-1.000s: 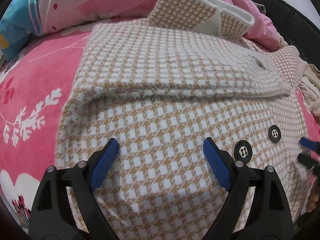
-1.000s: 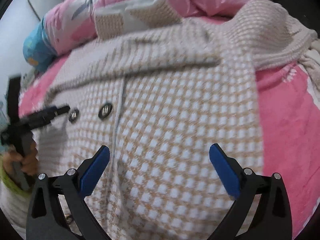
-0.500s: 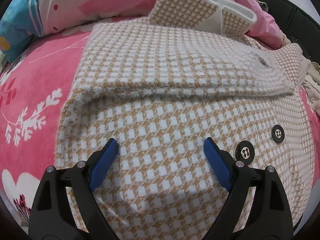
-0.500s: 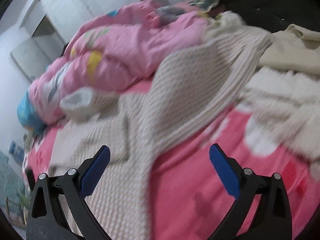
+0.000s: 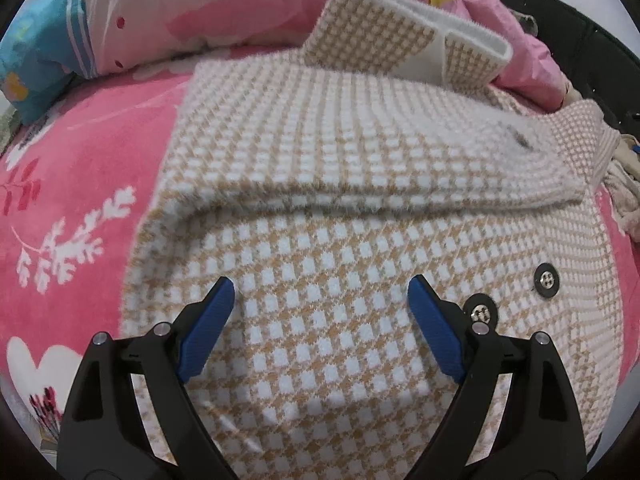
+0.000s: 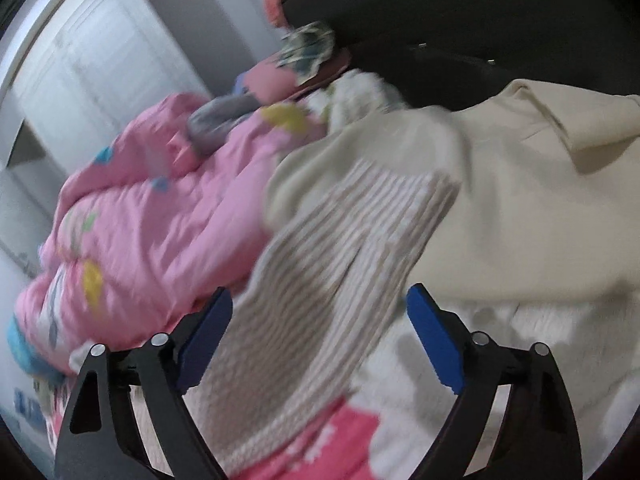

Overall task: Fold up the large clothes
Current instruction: 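Smooth the folded coat front with the left tool while the right tool moves toward the other sleeve, then grasp the coat sleeve cuff with the right tool and lift it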

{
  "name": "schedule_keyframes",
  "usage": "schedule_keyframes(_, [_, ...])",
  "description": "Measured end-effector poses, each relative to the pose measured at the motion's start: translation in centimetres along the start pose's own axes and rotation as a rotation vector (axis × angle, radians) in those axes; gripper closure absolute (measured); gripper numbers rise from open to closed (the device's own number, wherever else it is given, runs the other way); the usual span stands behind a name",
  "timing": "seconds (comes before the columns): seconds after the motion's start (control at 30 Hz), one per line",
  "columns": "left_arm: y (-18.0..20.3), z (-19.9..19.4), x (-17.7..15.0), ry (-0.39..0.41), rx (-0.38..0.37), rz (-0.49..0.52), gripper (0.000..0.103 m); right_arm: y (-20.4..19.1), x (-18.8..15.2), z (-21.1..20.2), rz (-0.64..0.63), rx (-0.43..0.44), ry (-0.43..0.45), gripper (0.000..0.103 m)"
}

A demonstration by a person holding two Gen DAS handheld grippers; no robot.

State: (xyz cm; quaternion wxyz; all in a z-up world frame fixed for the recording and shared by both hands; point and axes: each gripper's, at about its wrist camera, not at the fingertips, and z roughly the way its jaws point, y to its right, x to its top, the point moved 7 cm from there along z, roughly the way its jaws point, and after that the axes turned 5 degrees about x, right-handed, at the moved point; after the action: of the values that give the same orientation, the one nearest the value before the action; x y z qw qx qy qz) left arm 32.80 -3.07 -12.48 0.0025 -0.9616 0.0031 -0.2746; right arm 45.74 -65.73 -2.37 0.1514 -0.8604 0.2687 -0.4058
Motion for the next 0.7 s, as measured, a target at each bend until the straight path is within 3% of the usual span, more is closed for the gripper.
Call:
schedule_keyframes(0.13, [-0.2, -2.7, 1.4, 0.094, 0.014, 0.042, 0.018, 2.9, 1.7, 1.8, 0.086, -0.014, 0.012, 0.028])
schedule_keyframes(0.23, [-0.7, -3.9, 2.9, 0.146, 0.056, 0.069, 0.018, 4.5, 2.1, 3.2, 0.122, -0.024, 0.002, 0.040])
schedule_keyframes(0.47, [-2.5, -0.6, 6.4, 0.098, 0.114, 0.033, 0.019, 5.3, 2.2, 4.4, 0.067, -0.091, 0.002, 0.081])
schedule_keyframes(0.6, [-2.5, 2.7, 7.2, 0.035, 0.160, 0.046, 0.028, 3.6, 2.3, 1.1, -0.005, -0.084, 0.046, 0.085])
schedule_keyframes(0.7, [-2.3, 4.1, 7.1, 0.008, 0.175, 0.046, 0.028, 1.2, 2.5, -3.3, -0.084, -0.071, 0.088, 0.086])
